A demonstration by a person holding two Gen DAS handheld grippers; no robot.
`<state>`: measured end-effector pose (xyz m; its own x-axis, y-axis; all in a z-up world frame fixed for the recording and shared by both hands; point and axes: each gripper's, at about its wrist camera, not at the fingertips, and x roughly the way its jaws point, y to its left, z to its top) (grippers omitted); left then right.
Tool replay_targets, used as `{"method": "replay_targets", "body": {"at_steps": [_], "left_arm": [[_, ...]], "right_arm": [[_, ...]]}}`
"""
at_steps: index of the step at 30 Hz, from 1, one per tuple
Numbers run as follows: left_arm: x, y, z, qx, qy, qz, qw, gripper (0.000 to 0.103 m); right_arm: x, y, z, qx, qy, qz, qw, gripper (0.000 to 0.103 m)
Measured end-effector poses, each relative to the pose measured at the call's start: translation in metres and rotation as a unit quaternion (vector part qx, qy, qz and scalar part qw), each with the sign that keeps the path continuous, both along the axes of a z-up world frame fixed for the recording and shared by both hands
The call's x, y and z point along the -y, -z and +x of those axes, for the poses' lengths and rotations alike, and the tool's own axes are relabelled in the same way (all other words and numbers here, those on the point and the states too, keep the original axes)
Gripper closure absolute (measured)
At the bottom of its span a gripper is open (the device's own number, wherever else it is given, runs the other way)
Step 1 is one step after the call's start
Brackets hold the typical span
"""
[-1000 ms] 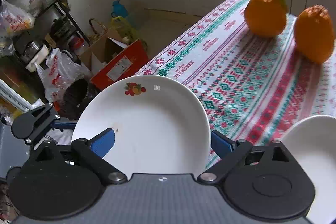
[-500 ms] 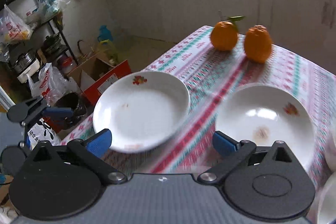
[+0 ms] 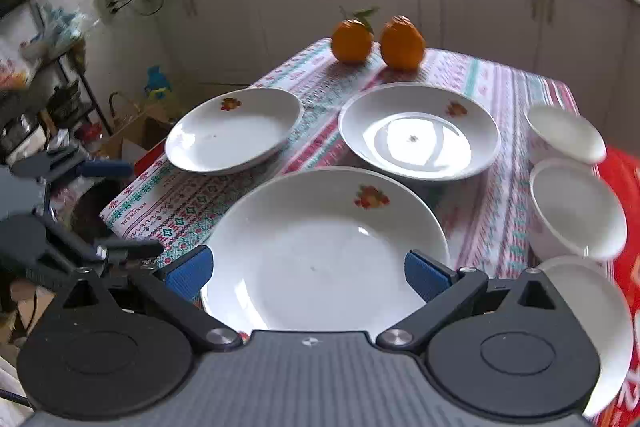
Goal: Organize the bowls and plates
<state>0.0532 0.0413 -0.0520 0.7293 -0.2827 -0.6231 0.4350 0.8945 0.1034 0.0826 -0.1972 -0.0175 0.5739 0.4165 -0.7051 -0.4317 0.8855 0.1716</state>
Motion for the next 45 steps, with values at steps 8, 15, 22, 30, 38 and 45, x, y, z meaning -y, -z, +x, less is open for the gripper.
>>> {"method": "replay_targets", "body": {"at_steps": [8, 15, 22, 30, 38, 45], "left_arm": [[0.026, 0.020, -0.001, -0.028, 0.073, 0.000, 0.9970, 0.001], [0.039, 0.032, 0.011, -0.041, 0.107, -0.001, 0.9934, 0.001], [0.050, 0.039, 0.016, -0.049, 0.115, 0.003, 0.9921, 0.001], [0.054, 0.043, 0.023, -0.063, 0.119, 0.000, 0.9909, 0.001], [0.056, 0.046, 0.027, -0.071, 0.118, 0.000, 0.9904, 0.001], [0.056, 0.046, 0.027, -0.071, 0.118, -0.002, 0.9905, 0.001]], "right_arm": [[0.014, 0.011, 0.021, -0.028, 0.026, 0.009, 0.999, 0.000], [0.017, 0.017, 0.056, -0.061, 0.019, -0.005, 0.998, 0.000], [0.020, 0.025, 0.088, -0.108, 0.002, -0.013, 0.994, 0.000], [0.020, 0.038, 0.105, -0.151, -0.012, -0.011, 0.988, 0.000], [0.005, 0.048, 0.113, -0.198, -0.046, -0.001, 0.979, 0.000], [0.006, 0.047, 0.125, -0.232, -0.039, 0.021, 0.972, 0.000]]}}
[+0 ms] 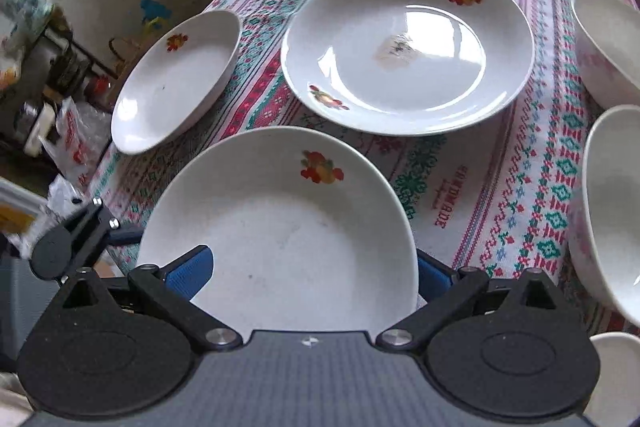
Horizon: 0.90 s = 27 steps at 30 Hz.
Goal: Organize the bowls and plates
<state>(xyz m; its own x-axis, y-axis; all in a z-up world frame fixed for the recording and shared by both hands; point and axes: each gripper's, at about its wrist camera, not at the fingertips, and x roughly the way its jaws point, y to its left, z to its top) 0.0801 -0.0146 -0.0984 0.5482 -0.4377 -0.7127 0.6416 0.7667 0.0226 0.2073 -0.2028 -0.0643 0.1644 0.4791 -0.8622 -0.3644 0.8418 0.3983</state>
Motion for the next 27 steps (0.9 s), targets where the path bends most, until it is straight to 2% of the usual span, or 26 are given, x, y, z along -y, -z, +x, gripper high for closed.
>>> {"method": "replay_targets", "body": {"at_steps": [8, 14, 18, 25, 27], "left_arm": [[0.000, 0.000, 0.001, 0.003, 0.003, 0.000, 1.0000, 0.001], [0.001, 0.001, 0.000, 0.006, 0.007, 0.000, 1.0000, 0.001], [0.002, 0.000, -0.002, 0.012, 0.009, 0.002, 0.9999, 0.002], [0.002, -0.001, -0.002, 0.011, 0.015, 0.000, 0.9998, 0.002], [0.002, -0.002, -0.003, 0.008, 0.019, -0.002, 0.9998, 0.008]], "right_arm": [[-0.004, -0.001, -0.003, 0.014, -0.025, -0.016, 0.999, 0.000], [0.003, 0.000, 0.003, -0.005, -0.029, 0.018, 0.999, 0.000], [0.005, -0.001, 0.004, -0.003, -0.036, 0.024, 0.999, 0.001], [0.022, -0.001, 0.013, -0.020, -0.020, 0.044, 0.999, 0.017], [0.026, 0.000, 0.015, -0.027, -0.014, 0.050, 0.998, 0.020]]}}
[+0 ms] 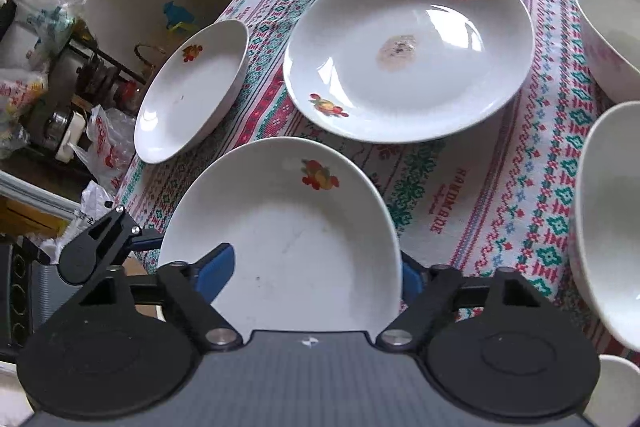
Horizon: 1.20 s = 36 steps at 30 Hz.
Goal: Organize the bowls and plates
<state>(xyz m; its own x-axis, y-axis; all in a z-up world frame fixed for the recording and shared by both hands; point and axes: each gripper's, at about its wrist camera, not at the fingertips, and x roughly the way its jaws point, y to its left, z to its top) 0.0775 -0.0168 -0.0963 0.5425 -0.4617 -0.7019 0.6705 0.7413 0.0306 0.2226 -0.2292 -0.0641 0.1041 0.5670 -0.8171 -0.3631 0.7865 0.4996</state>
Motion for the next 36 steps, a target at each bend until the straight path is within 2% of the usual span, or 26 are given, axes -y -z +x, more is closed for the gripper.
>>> {"method": "replay_targets", "body": {"at_steps": [2, 6, 11, 14, 26, 29, 36], "left_arm": [[0.001, -0.001, -0.001, -0.003, 0.005, 0.000, 1.0000, 0.011], [0.004, -0.002, 0.000, -0.009, 0.004, 0.003, 0.9999, 0.012], [0.001, -0.002, 0.002, -0.014, 0.001, 0.002, 0.9999, 0.015], [0.001, -0.002, 0.002, -0.010, 0.000, 0.007, 0.9999, 0.015], [0.000, -0.003, 0.004, -0.008, 0.002, 0.017, 0.9998, 0.014], [0.000, -0.004, 0.003, -0.007, 0.003, 0.018, 0.9998, 0.014], [-0.002, -0.004, 0.004, -0.010, 0.010, 0.016, 0.9998, 0.019]], "right_arm": [[0.002, 0.000, 0.002, -0.005, 0.002, 0.002, 1.000, 0.023], [-0.003, -0.001, 0.001, 0.004, -0.009, -0.012, 1.000, 0.024], [-0.004, -0.002, 0.003, 0.017, -0.015, -0.032, 0.999, 0.041], [0.001, 0.000, 0.007, 0.011, -0.009, -0.025, 1.000, 0.046], [0.002, 0.001, 0.012, 0.013, -0.013, -0.018, 1.000, 0.046], [0.000, 0.000, 0.011, 0.020, -0.018, -0.019, 0.999, 0.042], [-0.005, -0.001, 0.006, 0.032, -0.029, -0.029, 0.999, 0.041]]}}
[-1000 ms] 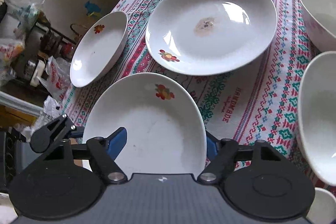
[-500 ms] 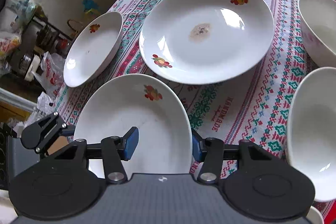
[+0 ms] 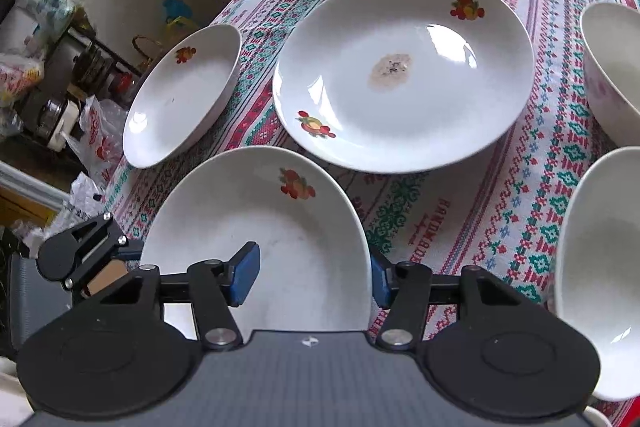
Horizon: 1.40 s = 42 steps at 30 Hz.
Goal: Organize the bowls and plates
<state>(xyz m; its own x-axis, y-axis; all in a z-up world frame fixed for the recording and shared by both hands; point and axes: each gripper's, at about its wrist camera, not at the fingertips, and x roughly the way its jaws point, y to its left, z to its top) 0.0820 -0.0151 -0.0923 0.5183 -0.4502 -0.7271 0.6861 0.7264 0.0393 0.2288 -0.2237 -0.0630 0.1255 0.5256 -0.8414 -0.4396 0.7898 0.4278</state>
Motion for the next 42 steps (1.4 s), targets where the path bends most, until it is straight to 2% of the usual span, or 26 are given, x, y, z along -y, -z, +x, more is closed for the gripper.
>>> {"method": "replay_targets", "body": {"at_steps": [14, 20, 27, 34, 42], "left_arm": [[-0.004, -0.008, 0.002, 0.009, 0.007, 0.009, 0.9999, 0.019], [-0.008, -0.011, 0.001, 0.014, 0.005, 0.011, 0.9998, 0.019], [-0.017, -0.024, 0.000, 0.020, 0.001, 0.010, 0.9997, 0.019], [-0.033, -0.040, 0.008, 0.028, -0.016, 0.011, 0.9994, 0.019], [-0.067, -0.049, 0.024, 0.037, -0.056, 0.013, 0.9977, 0.019]], "right_arm": [[-0.003, -0.002, -0.003, 0.000, -0.001, -0.002, 1.000, 0.041], [-0.001, -0.013, -0.004, 0.001, 0.004, 0.020, 1.000, 0.041], [-0.009, -0.031, -0.003, 0.015, -0.002, 0.023, 1.000, 0.041], [-0.031, -0.048, 0.011, 0.029, -0.021, 0.032, 0.999, 0.041], [-0.076, -0.059, 0.043, 0.037, -0.058, 0.039, 0.997, 0.041]]}}
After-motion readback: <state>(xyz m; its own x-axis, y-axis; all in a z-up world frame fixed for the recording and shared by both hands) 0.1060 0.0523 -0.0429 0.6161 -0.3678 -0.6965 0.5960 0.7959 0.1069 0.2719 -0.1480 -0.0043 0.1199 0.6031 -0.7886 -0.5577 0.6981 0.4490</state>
